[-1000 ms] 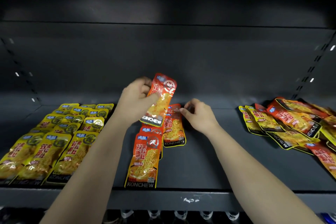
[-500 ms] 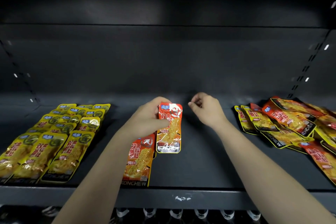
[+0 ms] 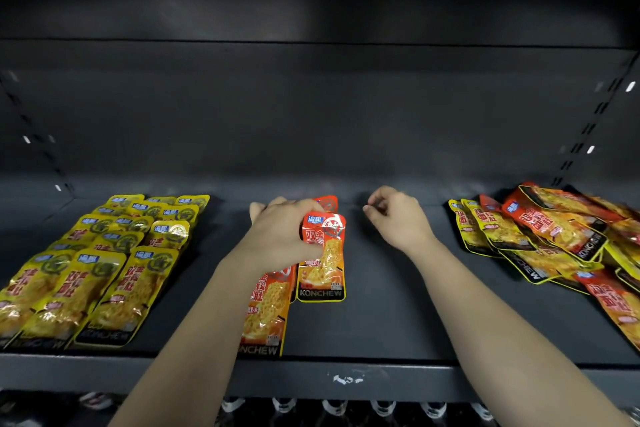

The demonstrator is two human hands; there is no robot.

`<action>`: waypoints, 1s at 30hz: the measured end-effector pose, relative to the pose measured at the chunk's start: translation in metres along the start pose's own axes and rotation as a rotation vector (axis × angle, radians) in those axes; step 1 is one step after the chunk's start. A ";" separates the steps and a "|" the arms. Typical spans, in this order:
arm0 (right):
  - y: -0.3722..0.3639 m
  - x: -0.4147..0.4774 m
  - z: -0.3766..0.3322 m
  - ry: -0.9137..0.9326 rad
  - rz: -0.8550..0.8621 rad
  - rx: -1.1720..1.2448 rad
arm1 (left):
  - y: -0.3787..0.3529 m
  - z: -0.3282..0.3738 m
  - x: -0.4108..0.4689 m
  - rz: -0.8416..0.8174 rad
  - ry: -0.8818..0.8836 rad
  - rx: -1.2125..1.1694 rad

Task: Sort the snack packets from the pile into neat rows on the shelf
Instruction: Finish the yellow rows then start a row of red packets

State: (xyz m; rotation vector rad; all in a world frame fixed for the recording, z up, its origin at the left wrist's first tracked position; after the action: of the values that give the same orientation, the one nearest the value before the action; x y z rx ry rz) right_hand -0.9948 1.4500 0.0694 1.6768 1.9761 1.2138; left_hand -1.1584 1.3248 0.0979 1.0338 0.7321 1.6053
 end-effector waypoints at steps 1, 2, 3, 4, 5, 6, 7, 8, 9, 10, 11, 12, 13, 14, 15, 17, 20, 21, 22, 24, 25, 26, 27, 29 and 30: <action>-0.001 0.000 0.000 -0.004 -0.003 -0.002 | -0.002 -0.001 0.000 0.000 -0.004 0.014; -0.001 -0.001 0.001 -0.007 -0.005 -0.003 | -0.003 -0.001 0.001 0.001 -0.008 0.028; -0.001 -0.001 0.001 -0.009 -0.007 -0.005 | -0.004 -0.002 0.001 0.003 -0.011 0.044; -0.001 -0.001 0.001 -0.009 -0.007 -0.006 | -0.004 -0.003 0.001 0.008 -0.015 0.066; -0.001 -0.001 0.001 -0.011 -0.007 -0.007 | -0.004 -0.003 0.002 0.014 -0.017 0.088; -0.001 -0.001 0.001 -0.012 -0.006 -0.007 | -0.004 -0.003 0.002 0.019 -0.019 0.110; -0.001 -0.001 0.001 -0.013 -0.006 -0.007 | -0.004 -0.003 0.003 0.020 -0.020 0.130; -0.001 -0.002 0.001 -0.013 -0.005 -0.009 | -0.005 -0.003 0.004 0.018 -0.019 0.147; -0.001 -0.002 0.001 -0.013 -0.005 -0.010 | -0.006 -0.004 0.004 0.015 -0.016 0.157; -0.001 -0.002 0.001 -0.014 -0.005 -0.012 | -0.006 -0.004 0.005 0.013 -0.010 0.161; -0.001 -0.003 0.001 -0.014 -0.004 -0.012 | -0.006 -0.005 0.005 0.012 0.000 0.157; -0.001 -0.003 0.001 -0.014 -0.002 -0.014 | -0.005 -0.005 0.005 0.018 0.008 0.149; -0.001 -0.003 0.001 -0.014 -0.001 -0.016 | -0.004 -0.005 0.005 0.028 0.013 0.143; -0.001 -0.003 0.001 -0.014 -0.001 -0.018 | -0.002 -0.004 0.004 0.041 0.009 0.144; -0.001 -0.003 0.001 -0.015 -0.001 -0.018 | 0.000 -0.003 0.004 0.051 0.000 0.151; -0.001 -0.004 0.000 -0.013 0.000 -0.012 | 0.002 0.000 0.004 0.054 -0.020 0.166; 0.000 -0.005 -0.003 0.004 -0.002 -0.011 | 0.004 0.004 0.005 0.057 -0.048 0.172; 0.002 -0.005 -0.005 0.014 -0.005 -0.021 | 0.005 0.007 0.006 0.073 -0.059 0.171; 0.004 -0.005 -0.007 0.024 -0.009 -0.035 | 0.007 0.011 0.008 0.093 -0.073 0.176; 0.009 -0.005 -0.011 0.040 -0.026 -0.066 | 0.010 0.021 0.014 0.131 -0.101 0.209; 0.013 -0.005 -0.012 0.049 -0.033 -0.083 | 0.010 0.026 0.018 0.147 -0.112 0.232; 0.018 -0.005 -0.012 0.059 -0.037 -0.102 | 0.010 0.032 0.022 0.163 -0.121 0.251; 0.023 -0.006 -0.012 0.071 -0.037 -0.120 | 0.010 0.039 0.026 0.180 -0.130 0.264; 0.034 -0.008 -0.010 0.094 -0.036 -0.159 | 0.007 0.055 0.033 0.206 -0.150 0.281; 0.041 -0.010 -0.007 0.105 -0.033 -0.181 | 0.004 0.063 0.037 0.210 -0.160 0.293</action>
State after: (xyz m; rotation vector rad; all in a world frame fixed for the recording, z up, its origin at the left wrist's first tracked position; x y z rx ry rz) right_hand -0.9690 1.4374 0.1008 1.5154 1.8799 1.4481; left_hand -1.1064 1.3566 0.1387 1.4761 0.7851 1.5983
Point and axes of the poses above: each hand's wrist, its own x-axis towards the middle knuckle, its own y-axis out of the back of the hand, z = x × y, the point moved 10 cm from there along x, towards the middle knuckle, and after that the axes turned 1 degree about z, right-handed, at the moved point
